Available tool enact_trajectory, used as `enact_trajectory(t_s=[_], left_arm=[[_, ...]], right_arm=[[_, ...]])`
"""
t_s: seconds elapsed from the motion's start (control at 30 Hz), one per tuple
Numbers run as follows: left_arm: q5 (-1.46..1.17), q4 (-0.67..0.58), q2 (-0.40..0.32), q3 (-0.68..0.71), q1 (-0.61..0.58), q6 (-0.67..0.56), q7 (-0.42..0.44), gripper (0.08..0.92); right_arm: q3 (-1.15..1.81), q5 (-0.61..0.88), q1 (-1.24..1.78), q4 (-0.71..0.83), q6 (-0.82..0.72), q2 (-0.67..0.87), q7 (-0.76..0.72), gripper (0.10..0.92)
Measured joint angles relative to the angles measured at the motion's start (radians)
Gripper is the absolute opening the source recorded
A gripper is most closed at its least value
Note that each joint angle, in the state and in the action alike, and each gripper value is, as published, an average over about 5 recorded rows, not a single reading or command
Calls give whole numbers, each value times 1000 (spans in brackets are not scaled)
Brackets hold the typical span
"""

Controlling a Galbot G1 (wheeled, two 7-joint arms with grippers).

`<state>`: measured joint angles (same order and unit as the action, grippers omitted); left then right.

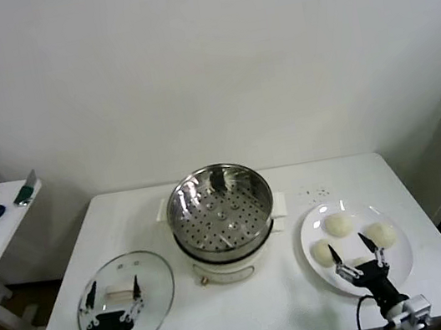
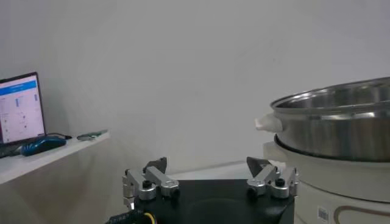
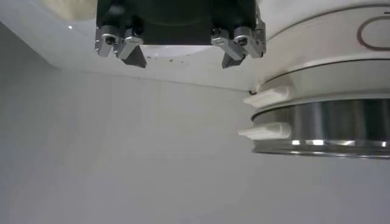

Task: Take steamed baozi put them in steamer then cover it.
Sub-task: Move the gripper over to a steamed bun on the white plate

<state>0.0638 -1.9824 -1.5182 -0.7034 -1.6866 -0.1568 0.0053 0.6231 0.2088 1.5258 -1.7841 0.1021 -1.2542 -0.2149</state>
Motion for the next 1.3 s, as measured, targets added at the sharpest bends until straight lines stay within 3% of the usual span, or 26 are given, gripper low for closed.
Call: enact_trajectory(t_s=[0.3, 0.83, 1.3], left_arm=[[12, -20, 13, -1, -12, 19, 0, 823], [16, -37, 47, 12, -12, 48, -7, 823], [15, -37, 62, 8, -2, 58, -7, 823]], right_arm=[[-20, -63, -107, 47, -101, 175, -151, 823], [-297, -207, -527, 248, -170, 638, -620, 823], [-918, -296, -1141, 476, -162, 701, -851, 823]])
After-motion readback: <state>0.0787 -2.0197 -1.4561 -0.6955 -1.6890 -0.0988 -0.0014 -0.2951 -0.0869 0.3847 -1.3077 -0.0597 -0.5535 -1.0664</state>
